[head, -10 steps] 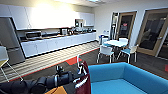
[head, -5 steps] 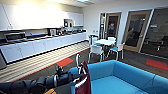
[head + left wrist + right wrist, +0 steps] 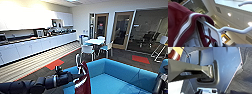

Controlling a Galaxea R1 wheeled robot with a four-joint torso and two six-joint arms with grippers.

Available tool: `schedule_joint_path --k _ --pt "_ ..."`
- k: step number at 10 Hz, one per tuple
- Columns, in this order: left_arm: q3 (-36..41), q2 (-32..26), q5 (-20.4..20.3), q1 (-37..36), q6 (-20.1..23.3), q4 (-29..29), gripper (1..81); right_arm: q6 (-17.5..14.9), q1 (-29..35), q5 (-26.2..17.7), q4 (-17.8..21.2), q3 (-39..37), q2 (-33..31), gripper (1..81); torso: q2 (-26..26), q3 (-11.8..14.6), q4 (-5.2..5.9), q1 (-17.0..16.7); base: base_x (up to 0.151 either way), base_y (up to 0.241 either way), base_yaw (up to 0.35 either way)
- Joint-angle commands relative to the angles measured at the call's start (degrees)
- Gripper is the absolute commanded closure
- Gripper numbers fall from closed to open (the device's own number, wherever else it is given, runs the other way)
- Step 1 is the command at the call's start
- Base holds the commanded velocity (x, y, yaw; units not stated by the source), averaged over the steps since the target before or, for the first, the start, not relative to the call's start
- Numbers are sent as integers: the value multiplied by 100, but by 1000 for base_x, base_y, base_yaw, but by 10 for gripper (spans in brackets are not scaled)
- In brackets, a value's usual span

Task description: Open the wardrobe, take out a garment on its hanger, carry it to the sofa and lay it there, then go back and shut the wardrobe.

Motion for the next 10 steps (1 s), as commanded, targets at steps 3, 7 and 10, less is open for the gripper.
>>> schedule_joint_path --k 3,7,10 --pt "272 -120 -602 -826 147 266 811 7 156 -258 -41 18 -25 10 0 0 0 0 0 0 -302" --pt "298 -225 -602 -791 155 275 811 -1 182 -258 -76 -8 -16 10 0 0 0 0 0 0 -302" --pt "298 -225 -602 -791 147 275 811 -2 191 -258 -85 -25 -16 10 0 0 0 0 0 0 -304"
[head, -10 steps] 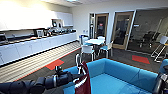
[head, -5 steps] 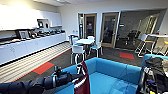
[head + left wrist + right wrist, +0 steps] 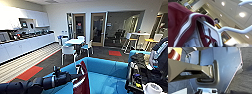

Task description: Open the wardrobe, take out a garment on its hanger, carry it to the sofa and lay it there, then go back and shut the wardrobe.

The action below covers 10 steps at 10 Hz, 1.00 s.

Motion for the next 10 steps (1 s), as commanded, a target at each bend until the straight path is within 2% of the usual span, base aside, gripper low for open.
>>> schedule_joint_path --k 1,5,10 --pt "248 -52 -596 -807 147 271 811 -2 189 -262 -77 12 -46 10 0 0 0 0 0 0 -311" --pt "222 -8 -587 -807 147 280 811 -2 197 -262 -78 12 -29 10 0 0 0 0 0 0 -274" --pt "257 -35 -596 -780 147 289 811 -2 180 -262 -77 12 -20 10 0 0 0 0 0 0 0"
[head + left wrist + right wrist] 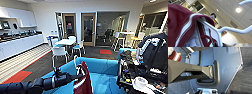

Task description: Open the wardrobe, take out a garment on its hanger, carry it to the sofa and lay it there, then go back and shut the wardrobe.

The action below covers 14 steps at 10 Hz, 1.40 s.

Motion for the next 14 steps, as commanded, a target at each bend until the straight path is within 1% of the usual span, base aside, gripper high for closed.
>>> schedule_joint_path --k 1,6,9,10,11,12,14 --pt "249 -64 -597 -835 149 260 811 -2 152 -262 -58 27 -39 10 0 0 0 0 0 0 0" --pt "248 -46 -597 -809 149 260 811 -2 135 -262 -40 27 -39 10 0 0 0 0 0 0 0" --pt "248 -29 -597 -809 149 260 811 -2 134 -254 -58 27 -39 10 -6 5 0 -7 75 0 0" --pt "248 -38 -597 -818 141 260 811 -2 134 -254 -58 27 -39 10 -6 -334 0 -7 77 0 0" --pt "249 -38 -597 -809 141 260 811 -2 134 -245 -41 27 -39 10 -2 -563 0 -5 77 0 0" --pt "257 -38 -606 -818 141 260 811 -2 135 -218 -58 27 -39 10 -6 -657 0 -7 77 0 0" --pt "257 -29 -606 -817 141 251 811 -2 134 -218 -58 27 -39 10 -9 -1022 0 -7 77 0 0"
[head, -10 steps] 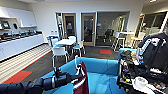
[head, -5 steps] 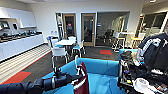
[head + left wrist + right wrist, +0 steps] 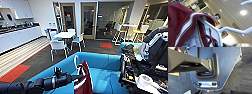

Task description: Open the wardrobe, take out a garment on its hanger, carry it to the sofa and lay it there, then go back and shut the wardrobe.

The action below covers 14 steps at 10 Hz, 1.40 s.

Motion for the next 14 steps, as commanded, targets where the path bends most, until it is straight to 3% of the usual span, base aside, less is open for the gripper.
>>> schedule_joint_path --k 1,2,5,10,11,14 --pt "215 -46 -597 -840 88 195 811 -2 85 -273 -58 29 -39 10 0 -517 0 -1 77 0 0" --pt "207 -37 -640 -839 88 195 811 -2 94 -282 -58 29 -39 10 2 -183 0 2 77 0 0" --pt "-56 -19 -1106 -839 79 186 811 -2 111 -282 -67 29 -39 10 4 -354 0 7 80 0 0" --pt "-223 16 -1203 -840 88 195 811 -2 121 -282 -67 29 -22 10 11 -343 0 15 16 0 0" --pt "-417 43 -1414 -857 79 186 811 -10 120 -274 -58 29 -30 10 11 -789 0 11 0 0 0" --pt "-540 -19 -1477 -1191 -148 186 811 -10 147 -282 -58 29 -22 10 9 -1148 0 7 0 0 0"
